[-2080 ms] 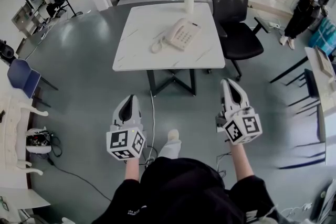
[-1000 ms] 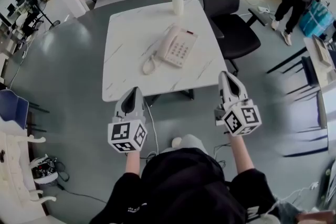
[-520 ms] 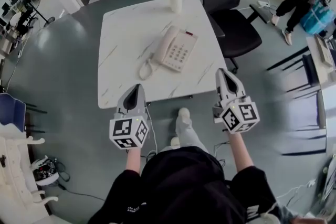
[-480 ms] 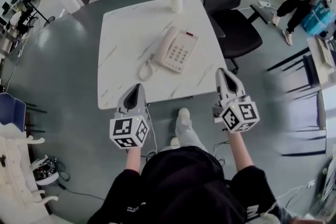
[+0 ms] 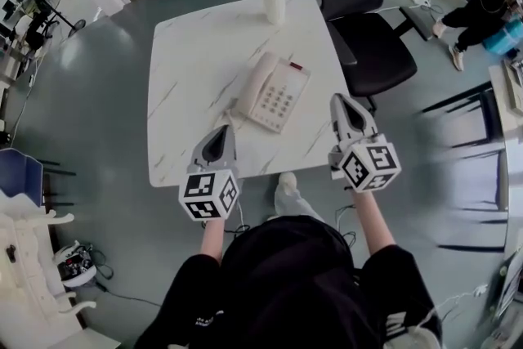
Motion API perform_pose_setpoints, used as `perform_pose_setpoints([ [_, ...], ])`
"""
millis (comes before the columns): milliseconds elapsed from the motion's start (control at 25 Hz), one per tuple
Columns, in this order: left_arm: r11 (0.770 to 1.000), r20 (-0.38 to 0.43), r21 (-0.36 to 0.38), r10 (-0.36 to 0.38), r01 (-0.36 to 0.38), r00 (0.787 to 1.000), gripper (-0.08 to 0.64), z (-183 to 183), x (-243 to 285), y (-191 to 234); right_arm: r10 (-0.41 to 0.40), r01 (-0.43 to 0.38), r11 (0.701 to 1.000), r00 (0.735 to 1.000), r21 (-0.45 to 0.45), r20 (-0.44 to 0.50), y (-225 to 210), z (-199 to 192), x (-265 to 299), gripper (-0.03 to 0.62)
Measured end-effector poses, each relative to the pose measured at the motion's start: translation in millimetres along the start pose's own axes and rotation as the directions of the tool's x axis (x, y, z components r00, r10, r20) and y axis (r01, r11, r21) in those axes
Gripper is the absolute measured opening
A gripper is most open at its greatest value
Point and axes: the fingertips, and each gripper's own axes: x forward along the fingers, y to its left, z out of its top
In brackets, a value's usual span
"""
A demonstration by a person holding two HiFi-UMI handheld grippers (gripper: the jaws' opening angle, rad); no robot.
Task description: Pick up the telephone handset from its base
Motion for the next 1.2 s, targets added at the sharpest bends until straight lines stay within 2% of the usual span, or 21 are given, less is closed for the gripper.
perform_pose_setpoints([
  [240,1.0,-0.09,-0.019,0.002,-0.004,0.996,0.0,-12,38,4,0.044,-0.044,0.999,0.998,0.01,-0.038,-14,-11,35,-0.008],
  [600,0.999,-0.146,-0.022,0.026,-0.029,0.989,0.0,-26,80,5,0.131,-0.132,0.991,0.987,-0.007,-0.098,-21,-31,77,-0.008],
  [760,1.0,-0.179,0.002,0.025,-0.025,0.983,0.0,-24,96,9,0.155,-0.157,0.987,0.979,-0.01,-0.131,-18,-42,87,-0.008],
  [1040,0.999,-0.26,0.042,0.0,0.011,0.966,0.002,-24,135,15,0.141,-0.142,0.99,0.972,0.008,-0.189,-27,-66,96,-0.008],
  [1200,0.998,-0.305,0.036,-0.037,0.05,0.952,0.06,-27,158,14,0.115,-0.112,0.993,0.973,0.024,-0.198,-37,-72,100,-0.008],
])
